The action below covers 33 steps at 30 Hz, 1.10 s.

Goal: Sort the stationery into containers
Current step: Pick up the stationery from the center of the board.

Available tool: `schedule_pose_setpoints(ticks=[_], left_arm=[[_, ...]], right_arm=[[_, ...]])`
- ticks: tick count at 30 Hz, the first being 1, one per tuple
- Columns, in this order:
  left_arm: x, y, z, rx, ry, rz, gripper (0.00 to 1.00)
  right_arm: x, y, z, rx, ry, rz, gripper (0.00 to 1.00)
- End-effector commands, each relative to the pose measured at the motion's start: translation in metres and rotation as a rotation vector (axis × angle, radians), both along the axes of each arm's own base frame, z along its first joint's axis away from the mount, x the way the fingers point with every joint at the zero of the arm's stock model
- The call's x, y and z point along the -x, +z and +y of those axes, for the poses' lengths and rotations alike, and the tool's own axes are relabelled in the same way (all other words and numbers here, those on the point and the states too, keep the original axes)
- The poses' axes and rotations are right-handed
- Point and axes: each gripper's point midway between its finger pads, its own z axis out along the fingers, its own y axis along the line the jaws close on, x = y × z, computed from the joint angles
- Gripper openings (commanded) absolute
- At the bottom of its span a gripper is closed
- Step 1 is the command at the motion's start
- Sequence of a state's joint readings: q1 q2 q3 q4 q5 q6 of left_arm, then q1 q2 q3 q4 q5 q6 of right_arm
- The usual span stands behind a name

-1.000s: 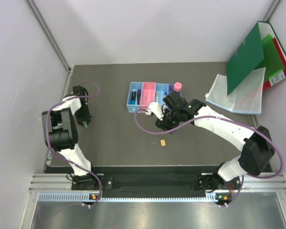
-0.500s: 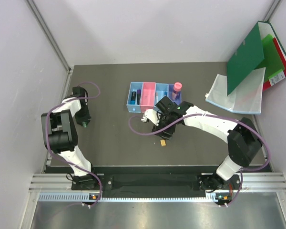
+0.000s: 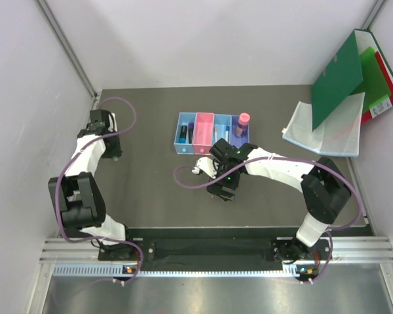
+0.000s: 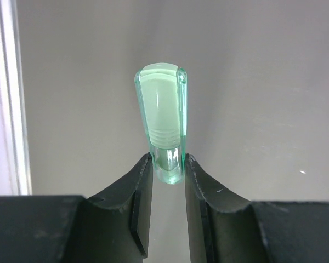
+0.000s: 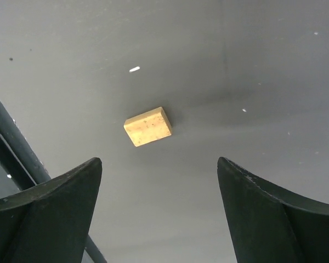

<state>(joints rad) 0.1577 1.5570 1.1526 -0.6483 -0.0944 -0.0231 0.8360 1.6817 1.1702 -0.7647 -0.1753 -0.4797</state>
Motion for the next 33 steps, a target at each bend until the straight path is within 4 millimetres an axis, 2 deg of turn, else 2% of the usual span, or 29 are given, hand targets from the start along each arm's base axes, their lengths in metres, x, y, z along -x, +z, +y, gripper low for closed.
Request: schedule_pose_setpoints(ticks=[1,6,10,14,18,23,28,29,31,32,33], left_arm=[[-0.014,0.042,-0.012,-0.019,-0.110,-0.110,0.00],[-0.021,0.062,-0.022,-0.017,-0.145,-0.158,0.00],[-0.029,0.082,-0.031,-0.019,-0.182,-0.200,0.00],[-0.035,0.096,-0.037,-0.035,-0.216,-0.228,0.00],[-0.045,0.114,-0.046,-0.036,-0.246,-0.269,0.00],[-0.053,0.124,-0.056,-0.037,-0.270,-0.296,0.00],[-0.059,0.135,-0.061,-0.043,-0.289,-0.320,0.00],[-0.059,0.136,-0.061,-0.047,-0.293,-0.322,0.00],[-0.061,0.141,-0.061,-0.051,-0.294,-0.336,0.00],[-0.062,0.144,-0.065,-0.050,-0.305,-0.345,0.00],[-0.064,0.148,-0.074,-0.045,-0.328,-0.355,0.00]], right_arm=[[0.007,-0.004,0.004,0.005,0.098,0.017,0.85],[0.011,-0.028,-0.003,0.091,0.217,0.030,0.81],[0.009,-0.038,-0.002,0.113,0.291,-0.013,0.79],[0.006,-0.041,0.004,0.105,0.305,-0.034,0.78],[0.008,-0.045,0.008,0.101,0.317,-0.043,0.73],[0.009,-0.048,0.014,0.098,0.322,-0.049,0.67],[0.008,-0.051,0.017,0.102,0.321,-0.055,0.54],[0.008,-0.051,0.018,0.100,0.323,-0.057,0.46],[0.006,-0.054,0.019,0.104,0.319,-0.060,0.38],[0.006,-0.054,0.019,0.105,0.315,-0.062,0.26],[0.005,-0.055,0.019,0.108,0.310,-0.067,0.22]])
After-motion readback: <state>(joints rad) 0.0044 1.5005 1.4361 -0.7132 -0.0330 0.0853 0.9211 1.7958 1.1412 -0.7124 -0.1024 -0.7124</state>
